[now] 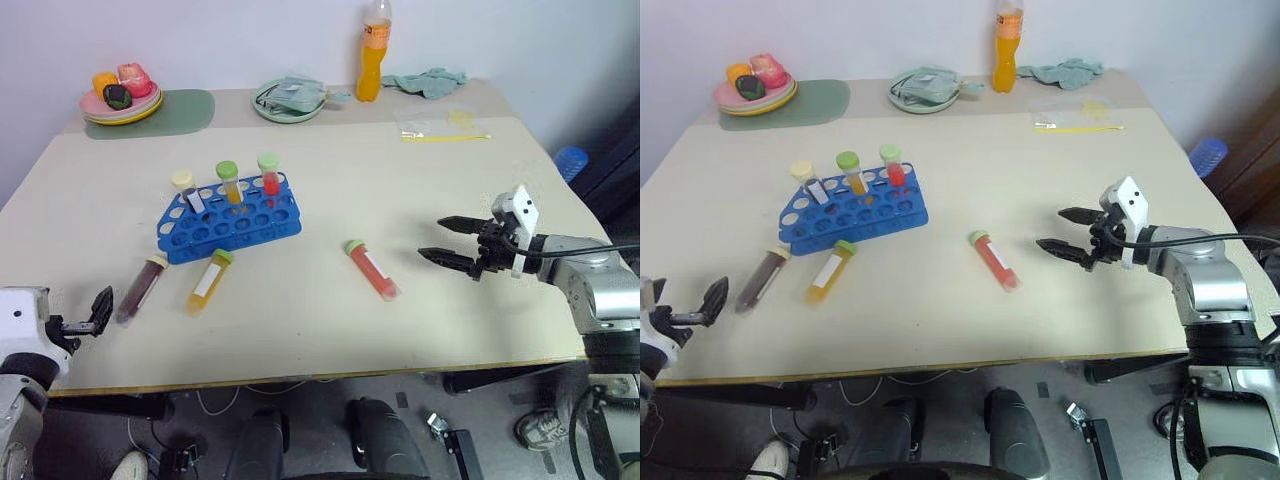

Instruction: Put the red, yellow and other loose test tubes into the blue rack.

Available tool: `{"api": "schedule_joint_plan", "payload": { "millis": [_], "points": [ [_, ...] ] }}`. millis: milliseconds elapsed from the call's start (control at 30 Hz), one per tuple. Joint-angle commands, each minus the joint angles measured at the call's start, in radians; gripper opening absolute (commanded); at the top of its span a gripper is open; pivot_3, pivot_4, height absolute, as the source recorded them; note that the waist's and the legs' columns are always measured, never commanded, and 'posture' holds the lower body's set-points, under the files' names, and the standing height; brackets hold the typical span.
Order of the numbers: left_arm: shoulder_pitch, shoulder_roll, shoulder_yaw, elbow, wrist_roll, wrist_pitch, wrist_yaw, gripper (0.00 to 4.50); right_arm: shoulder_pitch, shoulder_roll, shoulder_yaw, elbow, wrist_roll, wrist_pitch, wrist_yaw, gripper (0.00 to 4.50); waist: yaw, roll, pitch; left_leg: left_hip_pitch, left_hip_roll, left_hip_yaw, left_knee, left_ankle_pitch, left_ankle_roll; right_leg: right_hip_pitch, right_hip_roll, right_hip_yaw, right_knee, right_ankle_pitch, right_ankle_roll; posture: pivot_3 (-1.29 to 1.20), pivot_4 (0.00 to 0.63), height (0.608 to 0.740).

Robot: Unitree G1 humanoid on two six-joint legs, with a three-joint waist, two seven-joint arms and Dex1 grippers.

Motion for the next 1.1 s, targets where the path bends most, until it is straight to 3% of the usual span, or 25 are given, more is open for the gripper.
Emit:
{"api": "schedule_joint_plan", "payload": {
  "millis": [33,300,400,500,600,867,1100],
  "points": [
    [0.004,-0.003,0.017,-0.038,0.002,-0.008,0.015,4.47,-0.018,0.0,0.001,-0.003,-0.002,-0.009,0.005,4.5,0.002,0.0,0.0,0.0,0.0,0.0,0.0,0.0,0.0,0.0,0.0,0.0,0.0,0.0,0.0,0.0,0.15,0.74],
    [-0.025,0.009,-0.025,-0.055,0.003,-0.019,0.002,4.47,-0.049,0.029,0.012,-0.027,-0.032,0.038,-0.1,4.5,0.001,0.0,0.0,0.0,0.0,0.0,0.0,0.0,0.0,0.0,0.0,0.0,0.0,0.0,0.0,0.0,0.15,0.74],
    [-0.05,0.02,-0.126,-0.111,-0.012,-0.034,-0.054,4.47,-0.069,0.03,0.043,-0.08,-0.066,0.109,-0.163,4.5,0.003,0.0,0.0,0.0,0.0,0.0,0.0,0.0,0.0,0.0,0.0,0.0,0.0,0.0,0.0,0.0,0.15,0.74],
    [-0.103,0.009,-0.261,-0.166,-0.059,-0.008,-0.099,4.47,-0.073,0.008,0.083,-0.202,-0.052,0.251,-0.175,4.5,0.007,0.0,0.0,0.0,0.0,0.0,0.001,0.0,0.0,0.0,0.0,0.0,0.0,0.0,0.0,0.0,0.15,0.74],
    [-0.129,0.035,-0.406,-0.183,-0.019,-0.017,-0.146,4.47,-0.107,0.002,0.106,-0.316,-0.026,0.447,-0.22,4.5,0.007,0.0,0.0,0.0,0.0,0.0,0.001,0.0,0.0,0.0,0.0,0.0,0.0,0.0,0.0,0.0,0.15,0.74],
    [-0.245,0.042,-0.72,-0.121,0.076,-0.094,-0.25,4.47,-0.355,0.185,0.162,-0.45,0.037,1.122,-0.45,4.5,-0.001,0.003,0.001,0.0,0.0,-0.001,0.0,0.0,0.0,-0.001,0.001,0.0,0.001,0.0,0.0,0.0,0.15,0.74],
    [-0.246,0.039,-0.82,-0.063,0.16,-0.177,-0.277,4.47,-0.435,0.256,0.252,-0.308,0.177,1.166,-0.692,4.5,0.003,0.003,0.001,-0.002,-0.001,0.0,0.0,0.0,0.0,-0.002,0.0,0.0,0.0,0.0,0.0,0.0,0.15,0.74]
  ]
}}
